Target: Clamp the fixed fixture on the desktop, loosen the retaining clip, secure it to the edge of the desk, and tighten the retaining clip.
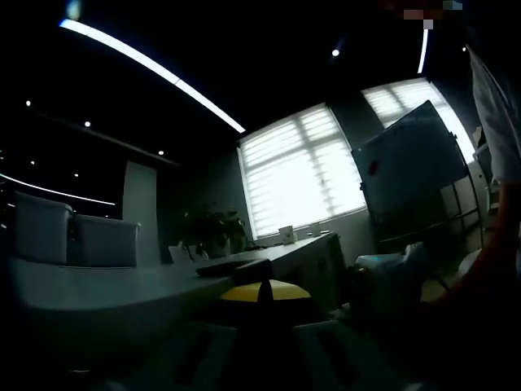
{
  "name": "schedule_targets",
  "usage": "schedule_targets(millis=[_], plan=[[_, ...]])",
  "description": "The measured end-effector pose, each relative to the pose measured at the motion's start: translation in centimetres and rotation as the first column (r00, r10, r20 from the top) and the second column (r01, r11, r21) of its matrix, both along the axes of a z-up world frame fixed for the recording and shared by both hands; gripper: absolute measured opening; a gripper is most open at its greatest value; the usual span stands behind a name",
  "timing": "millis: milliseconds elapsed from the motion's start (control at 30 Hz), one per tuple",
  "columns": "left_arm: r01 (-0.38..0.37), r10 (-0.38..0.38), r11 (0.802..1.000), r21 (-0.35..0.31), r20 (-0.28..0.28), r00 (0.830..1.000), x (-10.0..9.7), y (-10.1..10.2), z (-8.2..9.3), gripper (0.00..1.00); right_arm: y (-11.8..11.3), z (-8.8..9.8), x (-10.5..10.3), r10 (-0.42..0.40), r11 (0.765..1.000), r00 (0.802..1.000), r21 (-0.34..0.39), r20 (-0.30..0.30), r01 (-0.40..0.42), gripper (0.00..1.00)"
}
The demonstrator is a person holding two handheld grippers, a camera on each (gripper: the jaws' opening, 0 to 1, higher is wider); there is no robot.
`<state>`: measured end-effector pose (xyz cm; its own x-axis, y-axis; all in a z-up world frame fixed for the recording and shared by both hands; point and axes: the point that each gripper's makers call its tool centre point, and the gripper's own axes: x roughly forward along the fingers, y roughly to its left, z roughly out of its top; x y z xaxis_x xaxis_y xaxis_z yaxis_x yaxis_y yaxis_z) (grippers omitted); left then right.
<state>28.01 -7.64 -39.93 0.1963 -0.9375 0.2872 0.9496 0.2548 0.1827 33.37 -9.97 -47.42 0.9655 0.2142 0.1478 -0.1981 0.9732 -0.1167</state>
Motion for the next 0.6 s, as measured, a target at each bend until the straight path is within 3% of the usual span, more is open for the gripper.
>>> schedule_targets(millis=[267,500,600], plan=[[0.031,-0.032,0.999,-0.031,-0.026,0.999,-0.6,0.3,0.4,0.02,-0.4,-0.6,-0.5,-0.046,0.998,0.999,0.049,-0.014,0.047,0.30],[0.044,-0.044,0.998,-0.036,-0.025,0.999,-1.3,0.2,0.4,0.06,-0.8,-1.2,-1.2,-0.068,0.996,0.997,0.048,-0.024,0.070,0.30],[0.044,-0.048,0.996,-0.076,-0.053,0.997,-1.8,0.6,0.9,0.07,-0.9,-1.2,-1.9,-0.067,0.996,0.997,0.058,-0.025,0.068,0.30]])
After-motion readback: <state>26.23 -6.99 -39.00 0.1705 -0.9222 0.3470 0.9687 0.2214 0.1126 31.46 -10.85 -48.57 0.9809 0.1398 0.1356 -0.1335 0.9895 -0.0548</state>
